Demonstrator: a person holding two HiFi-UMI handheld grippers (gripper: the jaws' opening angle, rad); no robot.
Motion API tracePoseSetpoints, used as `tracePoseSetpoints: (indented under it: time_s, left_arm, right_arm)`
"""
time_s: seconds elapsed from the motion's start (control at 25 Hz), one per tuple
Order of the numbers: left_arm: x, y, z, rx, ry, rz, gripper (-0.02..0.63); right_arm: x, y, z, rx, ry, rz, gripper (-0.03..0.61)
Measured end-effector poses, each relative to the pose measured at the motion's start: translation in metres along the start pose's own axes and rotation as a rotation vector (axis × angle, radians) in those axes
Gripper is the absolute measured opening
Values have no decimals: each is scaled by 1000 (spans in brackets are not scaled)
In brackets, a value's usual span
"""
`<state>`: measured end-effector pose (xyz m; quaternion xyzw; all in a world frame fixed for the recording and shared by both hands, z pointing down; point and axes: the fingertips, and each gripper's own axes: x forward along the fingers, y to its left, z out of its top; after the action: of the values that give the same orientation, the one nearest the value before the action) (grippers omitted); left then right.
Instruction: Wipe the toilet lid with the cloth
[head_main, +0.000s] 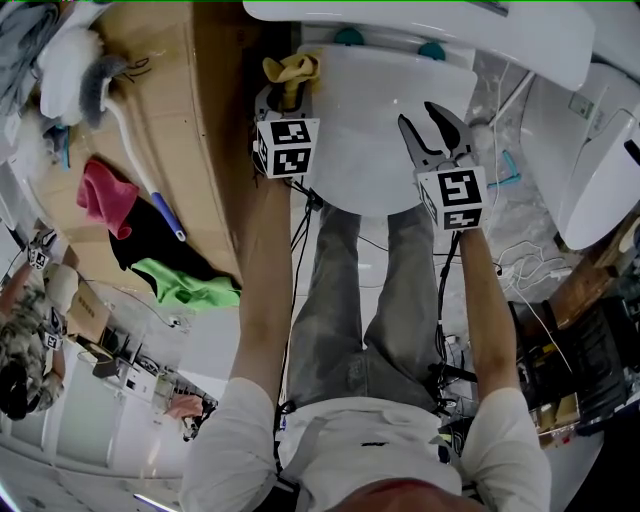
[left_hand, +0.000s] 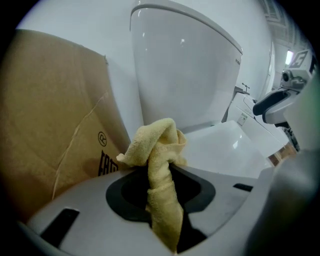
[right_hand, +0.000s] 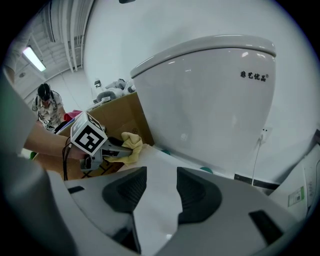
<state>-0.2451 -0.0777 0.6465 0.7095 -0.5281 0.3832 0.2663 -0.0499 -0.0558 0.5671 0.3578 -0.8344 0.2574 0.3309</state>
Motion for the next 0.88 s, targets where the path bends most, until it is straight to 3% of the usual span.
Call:
tracePoseSetpoints:
  time_s: [0.28, 0.6, 0.88]
  left_arm:
    - [-14, 16, -26, -18, 35, 54, 127]
    - [-19, -1, -42, 24, 37, 4, 126]
    - [-22, -41, -52, 65, 51, -71, 124]
  right_arm:
    - [-7, 7, -5, 5, -3, -32, 202]
    - [-23, 9, -22, 39, -11, -75, 199]
    - [-35, 10, -38, 91, -15, -112, 199]
